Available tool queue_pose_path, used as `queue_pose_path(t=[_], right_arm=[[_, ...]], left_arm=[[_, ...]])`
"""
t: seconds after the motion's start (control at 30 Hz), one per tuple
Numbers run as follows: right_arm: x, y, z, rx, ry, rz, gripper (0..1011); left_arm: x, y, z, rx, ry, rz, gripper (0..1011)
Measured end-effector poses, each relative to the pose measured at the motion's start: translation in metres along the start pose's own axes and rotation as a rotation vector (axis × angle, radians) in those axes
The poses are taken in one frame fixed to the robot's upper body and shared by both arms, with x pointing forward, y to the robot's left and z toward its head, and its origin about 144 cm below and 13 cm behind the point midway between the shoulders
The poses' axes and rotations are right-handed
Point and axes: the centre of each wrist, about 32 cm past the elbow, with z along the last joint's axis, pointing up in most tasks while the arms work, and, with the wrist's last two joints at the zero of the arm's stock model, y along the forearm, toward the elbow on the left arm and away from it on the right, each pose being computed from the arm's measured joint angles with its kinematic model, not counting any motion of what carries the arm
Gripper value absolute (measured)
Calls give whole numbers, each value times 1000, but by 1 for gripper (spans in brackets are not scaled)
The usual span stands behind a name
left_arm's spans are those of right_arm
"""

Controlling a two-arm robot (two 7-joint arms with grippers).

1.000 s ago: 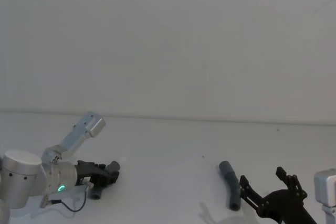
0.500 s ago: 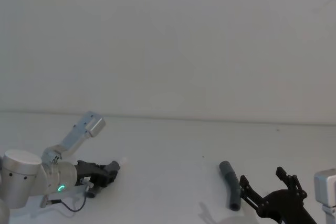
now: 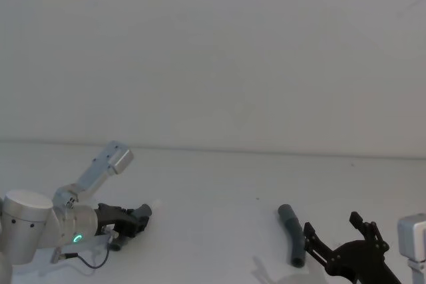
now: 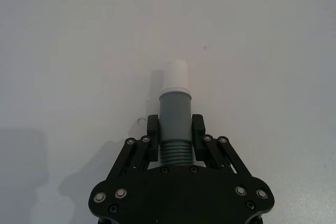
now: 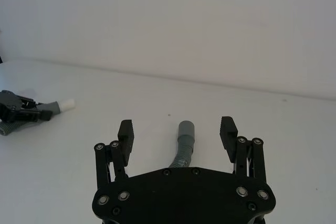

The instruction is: Use both hands to pick up one end of the pipe from the table, align the ends, and insert them.

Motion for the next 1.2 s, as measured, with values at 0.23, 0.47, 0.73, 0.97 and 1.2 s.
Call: queue_pose_path(t=[0.23,0.47,0.73,0.97,1.2], right_arm=[[-4,3,7,-38,-6,-10,1000],[-5,11,18,-110,-15,-19,1000],[-6,26,33,-213,-23,-21,1000],[-4,45,42,-294,-40,-4,1000],[-3,60,45,-339,-57,8,1000]], left_arm=[[0,0,0,0,0,0,331],[0,0,0,0,0,0,331],[0,0,0,0,0,0,331],[0,0,0,0,0,0,331],[0,0,0,0,0,0,331]])
